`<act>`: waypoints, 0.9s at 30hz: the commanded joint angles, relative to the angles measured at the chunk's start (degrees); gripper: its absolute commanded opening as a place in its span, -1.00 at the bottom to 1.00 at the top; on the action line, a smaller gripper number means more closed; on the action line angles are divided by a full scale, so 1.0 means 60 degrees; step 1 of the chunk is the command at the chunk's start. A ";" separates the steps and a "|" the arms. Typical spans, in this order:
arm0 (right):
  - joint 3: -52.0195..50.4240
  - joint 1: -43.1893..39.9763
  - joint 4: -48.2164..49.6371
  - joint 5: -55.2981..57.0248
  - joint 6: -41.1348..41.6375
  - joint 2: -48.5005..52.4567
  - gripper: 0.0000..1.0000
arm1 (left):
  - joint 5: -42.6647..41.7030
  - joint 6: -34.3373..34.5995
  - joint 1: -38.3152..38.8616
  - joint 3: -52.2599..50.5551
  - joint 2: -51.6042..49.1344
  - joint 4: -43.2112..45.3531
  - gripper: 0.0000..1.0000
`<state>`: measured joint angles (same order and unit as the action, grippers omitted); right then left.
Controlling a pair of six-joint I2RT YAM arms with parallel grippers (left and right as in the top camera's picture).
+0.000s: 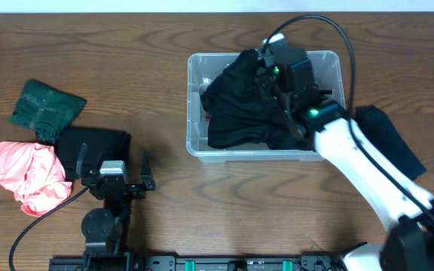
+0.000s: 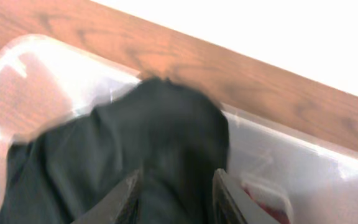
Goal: Pack container
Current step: 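Lower the black garment into the bin and push it down with the right gripper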
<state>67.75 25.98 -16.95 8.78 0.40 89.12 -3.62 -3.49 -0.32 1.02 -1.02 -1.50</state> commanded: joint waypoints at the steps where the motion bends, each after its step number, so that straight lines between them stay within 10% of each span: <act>1: -0.0047 0.0131 -0.1625 -0.0270 0.0288 -0.0306 -0.28 | -0.0040 -0.0127 -0.0044 -0.0131 -0.0004 -0.0364 0.96; 9: -0.0084 0.0135 -0.5348 -0.0882 0.0641 -0.0040 -0.31 | -0.0040 -0.0127 -0.0044 -0.0131 -0.0004 -0.0368 0.96; 27: -0.0146 -0.0412 -0.4160 -0.0215 0.1002 0.2718 -0.21 | -0.0044 -0.0127 -0.0044 -0.0131 -0.0004 -0.0368 0.96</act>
<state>67.40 24.05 -43.81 6.04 4.67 103.42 -3.62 -3.49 -0.32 1.02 -1.02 -1.50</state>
